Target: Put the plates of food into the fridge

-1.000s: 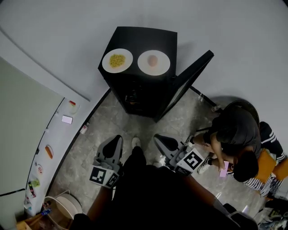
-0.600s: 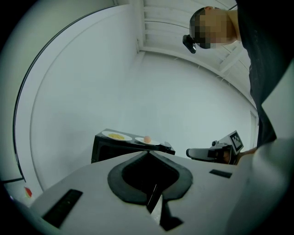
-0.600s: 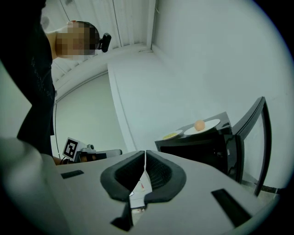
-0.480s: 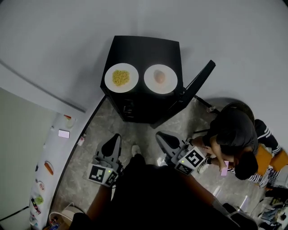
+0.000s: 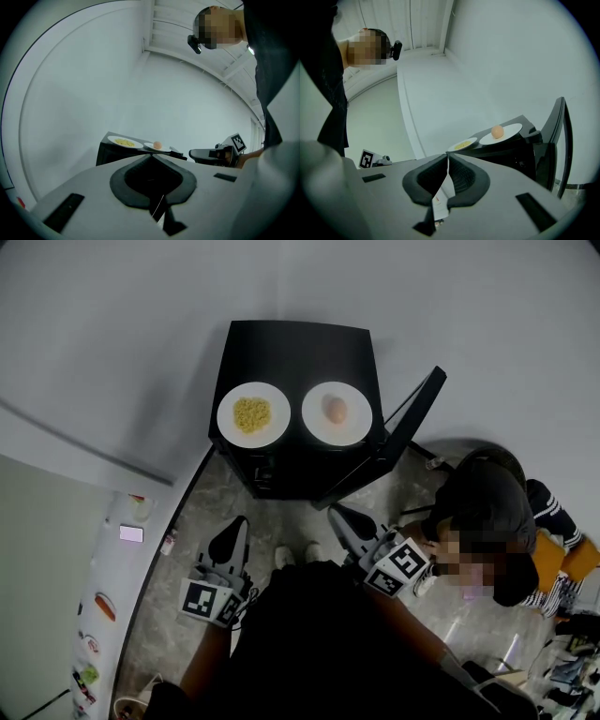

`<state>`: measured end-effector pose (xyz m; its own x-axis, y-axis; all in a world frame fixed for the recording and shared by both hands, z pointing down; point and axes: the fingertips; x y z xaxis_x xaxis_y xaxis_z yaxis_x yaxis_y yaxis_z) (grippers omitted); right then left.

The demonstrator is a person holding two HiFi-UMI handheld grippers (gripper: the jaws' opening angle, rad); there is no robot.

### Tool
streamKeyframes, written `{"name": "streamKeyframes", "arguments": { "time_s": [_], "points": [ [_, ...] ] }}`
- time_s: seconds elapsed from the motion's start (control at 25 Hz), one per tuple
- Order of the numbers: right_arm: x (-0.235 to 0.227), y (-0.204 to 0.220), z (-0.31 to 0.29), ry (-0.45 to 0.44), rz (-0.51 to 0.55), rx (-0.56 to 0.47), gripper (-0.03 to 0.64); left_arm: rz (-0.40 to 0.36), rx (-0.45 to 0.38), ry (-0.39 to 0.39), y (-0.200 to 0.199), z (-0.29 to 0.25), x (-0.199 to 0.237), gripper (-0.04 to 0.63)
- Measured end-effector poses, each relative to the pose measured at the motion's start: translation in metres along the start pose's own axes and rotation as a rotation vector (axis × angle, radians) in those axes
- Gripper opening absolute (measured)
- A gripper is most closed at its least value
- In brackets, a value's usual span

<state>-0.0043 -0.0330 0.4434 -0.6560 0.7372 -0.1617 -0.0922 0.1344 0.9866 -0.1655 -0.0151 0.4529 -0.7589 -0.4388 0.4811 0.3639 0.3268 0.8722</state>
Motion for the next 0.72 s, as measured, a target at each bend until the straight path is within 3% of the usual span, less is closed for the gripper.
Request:
{"name": "streamKeyframes", "arguments": {
  "time_s": [0.12, 0.56, 0.72],
  "points": [
    [-0.01, -0.003, -0.004, 0.017, -0.033, -0.014, 0.031, 0.0, 0.003, 0.003, 0.0, -0.006, -0.001, 0.029],
    [-0.059, 0.006, -0.023, 0.084, -0.323, -0.084, 0.032, 0.002, 0.013, -0.042, -0.009, -0.03, 0.008, 0.029],
    [-0.072, 0.005, -0.029, 0.094, -0.407, -0.121, 0.092, -0.002, 0.028, -0.044, -0.009, -0.04, 0.008, 0.029]
  ]
}}
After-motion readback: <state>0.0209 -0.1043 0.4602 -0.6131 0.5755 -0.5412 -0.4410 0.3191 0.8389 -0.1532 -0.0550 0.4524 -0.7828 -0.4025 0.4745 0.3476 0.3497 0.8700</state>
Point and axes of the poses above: the fingertips, and each gripper's own axes: z backward along the fingers, x to its left, y out of its underside, and after that the axes turned 14 degrees about z, right-handed
